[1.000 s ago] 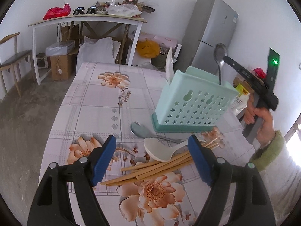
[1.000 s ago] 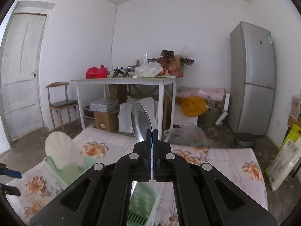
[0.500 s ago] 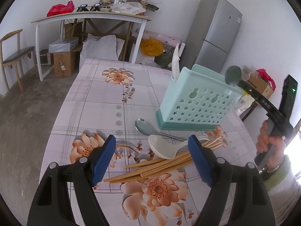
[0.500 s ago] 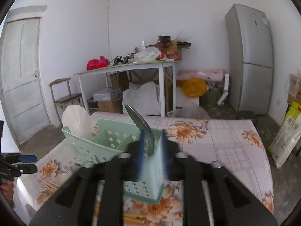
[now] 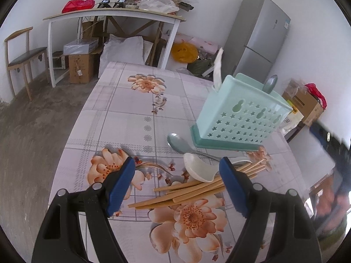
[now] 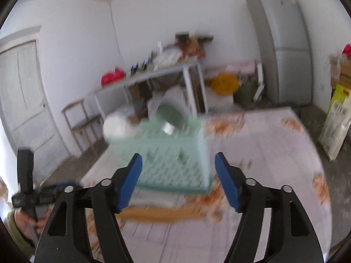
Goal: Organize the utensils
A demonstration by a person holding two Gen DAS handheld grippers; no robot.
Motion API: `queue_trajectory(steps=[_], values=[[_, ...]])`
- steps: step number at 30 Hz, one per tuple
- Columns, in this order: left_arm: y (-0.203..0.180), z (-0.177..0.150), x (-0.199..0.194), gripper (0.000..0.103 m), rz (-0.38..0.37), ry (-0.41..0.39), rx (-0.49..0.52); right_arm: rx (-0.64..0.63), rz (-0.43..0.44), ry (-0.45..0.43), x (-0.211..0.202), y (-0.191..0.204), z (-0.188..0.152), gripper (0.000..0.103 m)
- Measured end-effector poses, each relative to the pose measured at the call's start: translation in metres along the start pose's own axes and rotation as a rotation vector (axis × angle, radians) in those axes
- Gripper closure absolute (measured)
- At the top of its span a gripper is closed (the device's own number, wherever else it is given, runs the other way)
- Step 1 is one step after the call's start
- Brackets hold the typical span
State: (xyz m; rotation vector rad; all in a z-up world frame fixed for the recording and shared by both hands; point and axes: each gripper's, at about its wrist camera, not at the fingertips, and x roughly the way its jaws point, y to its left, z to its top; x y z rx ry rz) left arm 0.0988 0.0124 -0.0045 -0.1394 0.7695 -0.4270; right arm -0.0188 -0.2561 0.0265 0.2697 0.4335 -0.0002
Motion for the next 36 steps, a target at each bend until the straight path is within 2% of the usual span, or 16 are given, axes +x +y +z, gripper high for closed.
queue_trajectory(steps=[6, 9, 11, 19, 23, 27, 29, 36], values=[[0.008, 0.0, 0.004, 0.026, 0.033, 0.026, -0.022, -0.111, -0.07, 0.236, 0.031, 0.045, -0.04, 0.015], [0.012, 0.002, 0.004, 0.026, 0.052, 0.027, -0.029, -0.145, -0.08, 0.288, 0.038, 0.058, -0.05, 0.008], [0.013, 0.002, 0.004, 0.026, 0.06, 0.027, -0.037, -0.172, -0.084, 0.312, 0.04, 0.067, -0.054, 0.008], [0.022, 0.001, 0.004, 0.026, 0.085, 0.037, -0.063, -0.216, -0.077, 0.36, 0.04, 0.078, -0.06, 0.008], [0.021, 0.004, 0.007, 0.027, 0.062, 0.043, -0.079, -0.201, -0.069, 0.353, 0.039, 0.072, -0.066, 0.008], [0.018, 0.011, 0.017, 0.027, -0.006, 0.06, -0.104, -0.201, -0.047, 0.325, 0.034, 0.074, -0.066, 0.008], [0.019, 0.015, 0.025, 0.035, -0.042, 0.079, -0.128, -0.198, -0.033, 0.295, 0.031, 0.076, -0.064, 0.008], [0.033, 0.033, 0.067, 0.051, -0.186, 0.194, -0.258, -0.191, 0.029, 0.246, 0.025, 0.087, -0.058, 0.008]])
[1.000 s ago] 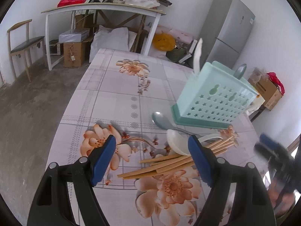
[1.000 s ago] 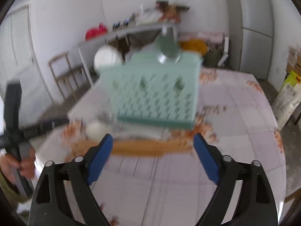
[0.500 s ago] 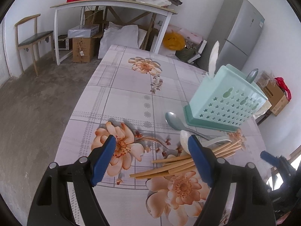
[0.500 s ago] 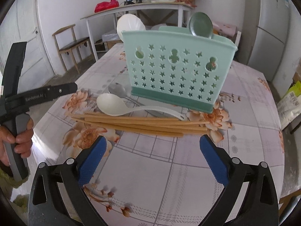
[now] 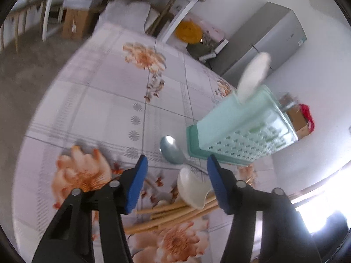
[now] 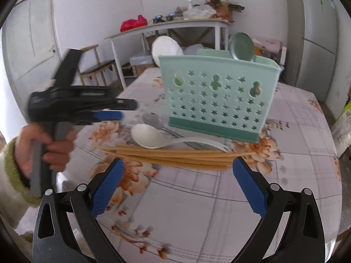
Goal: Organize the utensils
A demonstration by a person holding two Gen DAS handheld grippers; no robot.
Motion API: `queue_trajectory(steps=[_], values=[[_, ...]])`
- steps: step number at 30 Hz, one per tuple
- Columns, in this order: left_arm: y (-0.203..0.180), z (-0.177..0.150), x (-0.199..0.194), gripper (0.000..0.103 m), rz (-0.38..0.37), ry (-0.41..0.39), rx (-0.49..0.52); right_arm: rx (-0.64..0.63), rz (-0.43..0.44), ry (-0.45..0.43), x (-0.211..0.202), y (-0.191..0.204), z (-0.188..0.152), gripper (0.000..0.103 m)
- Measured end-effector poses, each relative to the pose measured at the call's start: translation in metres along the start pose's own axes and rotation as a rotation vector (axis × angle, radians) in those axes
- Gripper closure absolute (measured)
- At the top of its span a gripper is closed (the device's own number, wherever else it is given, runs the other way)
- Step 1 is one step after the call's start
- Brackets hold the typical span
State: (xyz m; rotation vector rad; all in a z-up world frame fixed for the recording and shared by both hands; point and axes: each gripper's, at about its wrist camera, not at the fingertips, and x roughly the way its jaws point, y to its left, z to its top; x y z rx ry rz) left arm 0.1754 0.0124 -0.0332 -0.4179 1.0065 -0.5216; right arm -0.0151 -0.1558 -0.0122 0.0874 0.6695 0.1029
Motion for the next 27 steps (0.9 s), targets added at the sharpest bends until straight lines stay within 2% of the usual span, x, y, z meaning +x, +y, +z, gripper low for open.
queue_trajectory(steps=[3, 8, 11, 17, 27], values=[[0.014, 0.013, 0.016, 0.059, -0.004, 0.045, -0.09, -0.014, 0.02, -0.006, 0.0, 0.005, 0.001, 0.009], [0.022, 0.021, 0.034, 0.07, 0.006, 0.113, -0.14, -0.051, 0.053, -0.028, 0.0, 0.015, 0.0, 0.015], [0.021, 0.023, 0.04, 0.076, 0.021, 0.13, -0.131, -0.067, 0.067, -0.027, 0.005, 0.019, 0.002, 0.021], [0.025, 0.024, 0.048, 0.094, 0.036, 0.137, -0.132, -0.121, 0.09, -0.007, 0.024, 0.029, 0.008, 0.042], [0.028, 0.029, 0.058, 0.095, 0.007, 0.146, -0.138, -0.268, 0.069, 0.029, 0.066, 0.057, 0.015, 0.063]])
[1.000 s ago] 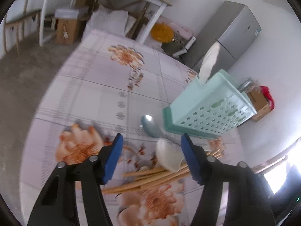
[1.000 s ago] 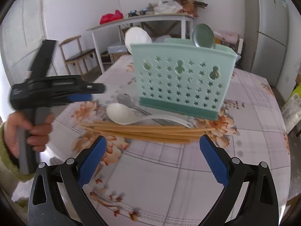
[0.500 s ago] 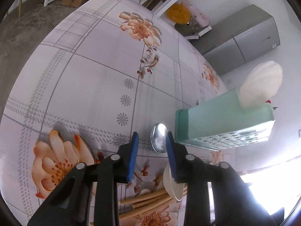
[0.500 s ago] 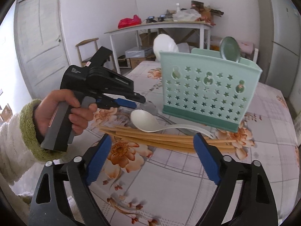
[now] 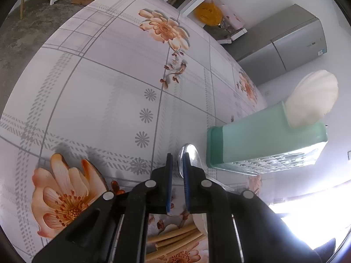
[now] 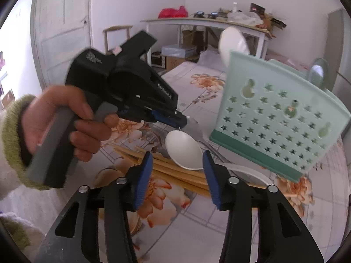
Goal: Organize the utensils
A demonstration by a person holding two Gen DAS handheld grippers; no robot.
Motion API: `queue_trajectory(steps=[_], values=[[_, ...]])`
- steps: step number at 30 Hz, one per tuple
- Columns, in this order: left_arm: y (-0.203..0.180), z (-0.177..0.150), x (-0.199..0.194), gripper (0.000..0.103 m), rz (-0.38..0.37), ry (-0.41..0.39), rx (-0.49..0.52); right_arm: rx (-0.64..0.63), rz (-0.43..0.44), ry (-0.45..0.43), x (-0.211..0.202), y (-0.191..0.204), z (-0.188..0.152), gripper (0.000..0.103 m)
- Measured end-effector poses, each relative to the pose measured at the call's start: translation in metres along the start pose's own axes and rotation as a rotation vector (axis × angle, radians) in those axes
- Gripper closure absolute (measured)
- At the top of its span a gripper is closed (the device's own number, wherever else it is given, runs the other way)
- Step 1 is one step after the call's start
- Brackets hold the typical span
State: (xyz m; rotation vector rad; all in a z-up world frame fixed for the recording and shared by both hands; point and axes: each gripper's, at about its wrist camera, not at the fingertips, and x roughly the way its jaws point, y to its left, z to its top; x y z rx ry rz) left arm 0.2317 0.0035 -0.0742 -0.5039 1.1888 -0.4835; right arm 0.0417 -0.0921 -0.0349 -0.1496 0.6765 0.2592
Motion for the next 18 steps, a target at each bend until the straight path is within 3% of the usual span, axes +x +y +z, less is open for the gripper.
queue_trajectory(steps=[9, 18], values=[[0.005, 0.0, -0.002, 0.095, -0.027, 0.006, -0.015, -0.071, -0.031, 0.086, 0.035, 0.009, 0.006, 0.089], [0.003, -0.001, -0.002, 0.095, -0.047, 0.011, -0.02, -0.104, -0.078, 0.041, 0.021, 0.011, 0.005, 0.097]])
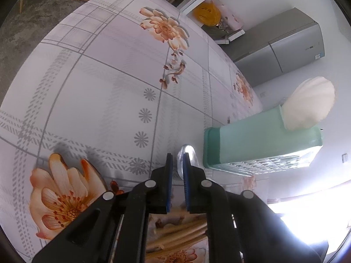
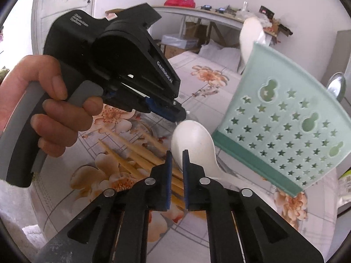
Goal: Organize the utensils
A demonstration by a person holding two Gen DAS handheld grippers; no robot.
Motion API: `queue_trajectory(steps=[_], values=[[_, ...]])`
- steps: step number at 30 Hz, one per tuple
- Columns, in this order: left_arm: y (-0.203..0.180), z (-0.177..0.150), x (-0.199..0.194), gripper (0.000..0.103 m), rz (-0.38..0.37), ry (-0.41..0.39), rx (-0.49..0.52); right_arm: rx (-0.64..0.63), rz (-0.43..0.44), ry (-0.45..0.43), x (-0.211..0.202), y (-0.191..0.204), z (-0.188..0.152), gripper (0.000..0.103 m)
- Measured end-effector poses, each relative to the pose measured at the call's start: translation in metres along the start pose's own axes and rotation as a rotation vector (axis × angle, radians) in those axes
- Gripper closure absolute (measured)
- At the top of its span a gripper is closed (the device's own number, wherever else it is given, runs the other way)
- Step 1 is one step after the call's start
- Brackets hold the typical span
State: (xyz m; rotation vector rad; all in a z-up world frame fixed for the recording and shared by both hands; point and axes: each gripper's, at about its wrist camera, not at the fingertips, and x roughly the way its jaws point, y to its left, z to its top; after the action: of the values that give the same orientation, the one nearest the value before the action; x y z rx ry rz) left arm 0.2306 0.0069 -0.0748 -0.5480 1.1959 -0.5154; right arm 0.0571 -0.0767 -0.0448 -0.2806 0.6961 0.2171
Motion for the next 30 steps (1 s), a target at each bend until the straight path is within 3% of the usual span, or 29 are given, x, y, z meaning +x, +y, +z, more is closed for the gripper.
queue_trajectory(steps=[7, 18, 23, 30], values=[[-0.006, 0.001, 0.004, 0.09, 0.015, -0.002, 0.003, 0.023, -0.036, -0.064, -0.029, -0.013, -0.006, 0.1], [-0.033, -0.003, 0.011, 0.094, 0.186, -0.077, 0.138, 0.113, -0.037, -0.159, -0.074, -0.031, -0.016, 0.102], [-0.042, -0.009, 0.004, 0.099, 0.214, -0.142, 0.196, 0.215, -0.013, -0.194, -0.089, -0.055, -0.023, 0.102], [-0.061, -0.024, -0.042, 0.101, 0.232, -0.309, 0.307, 0.307, -0.015, -0.224, -0.1, -0.079, -0.027, 0.102]])
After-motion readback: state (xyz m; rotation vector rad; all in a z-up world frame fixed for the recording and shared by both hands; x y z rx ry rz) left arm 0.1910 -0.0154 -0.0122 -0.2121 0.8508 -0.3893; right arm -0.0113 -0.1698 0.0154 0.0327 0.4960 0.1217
